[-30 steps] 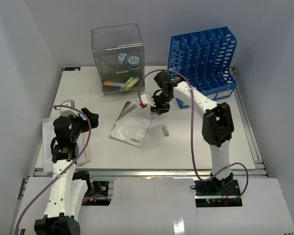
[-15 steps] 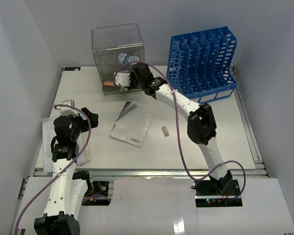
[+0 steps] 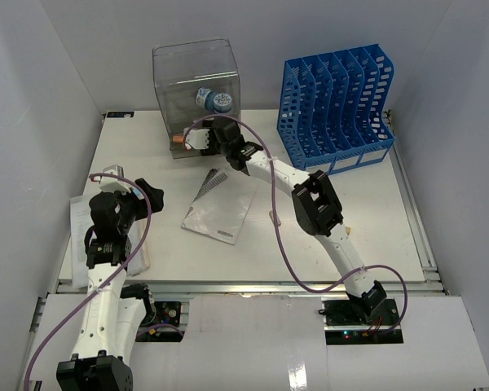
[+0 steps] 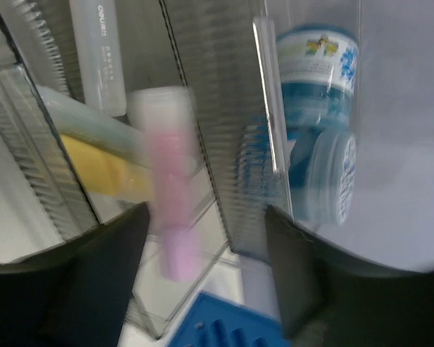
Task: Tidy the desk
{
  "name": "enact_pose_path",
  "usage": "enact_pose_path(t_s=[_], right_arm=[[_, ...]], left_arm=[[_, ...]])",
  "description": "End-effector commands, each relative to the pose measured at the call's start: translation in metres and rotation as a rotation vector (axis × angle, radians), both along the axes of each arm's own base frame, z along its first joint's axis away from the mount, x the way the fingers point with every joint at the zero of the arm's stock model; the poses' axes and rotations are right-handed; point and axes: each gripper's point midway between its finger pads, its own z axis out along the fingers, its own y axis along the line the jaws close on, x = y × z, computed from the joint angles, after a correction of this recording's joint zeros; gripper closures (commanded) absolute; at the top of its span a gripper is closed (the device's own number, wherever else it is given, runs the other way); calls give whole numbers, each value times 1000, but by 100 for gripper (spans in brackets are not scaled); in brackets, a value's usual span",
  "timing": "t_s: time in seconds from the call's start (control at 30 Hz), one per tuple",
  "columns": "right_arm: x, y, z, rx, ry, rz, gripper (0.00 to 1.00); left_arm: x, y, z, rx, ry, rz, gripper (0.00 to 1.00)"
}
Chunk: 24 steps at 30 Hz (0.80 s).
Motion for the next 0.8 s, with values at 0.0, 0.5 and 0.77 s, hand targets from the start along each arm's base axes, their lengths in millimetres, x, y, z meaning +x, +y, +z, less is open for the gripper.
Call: enact_pose_path(t_s=[0.0, 0.5, 0.77], right_arm=[[4, 6, 38, 69, -102, -7, 7], [-244, -65, 25, 217, 881, 297, 10], [-335, -108, -1, 244, 1130, 396, 10]], left_arm=[[2, 1, 12, -4, -18, 7, 2], [10, 30, -44, -552, 335, 511, 32], [27, 96, -72, -644, 529, 914, 22]])
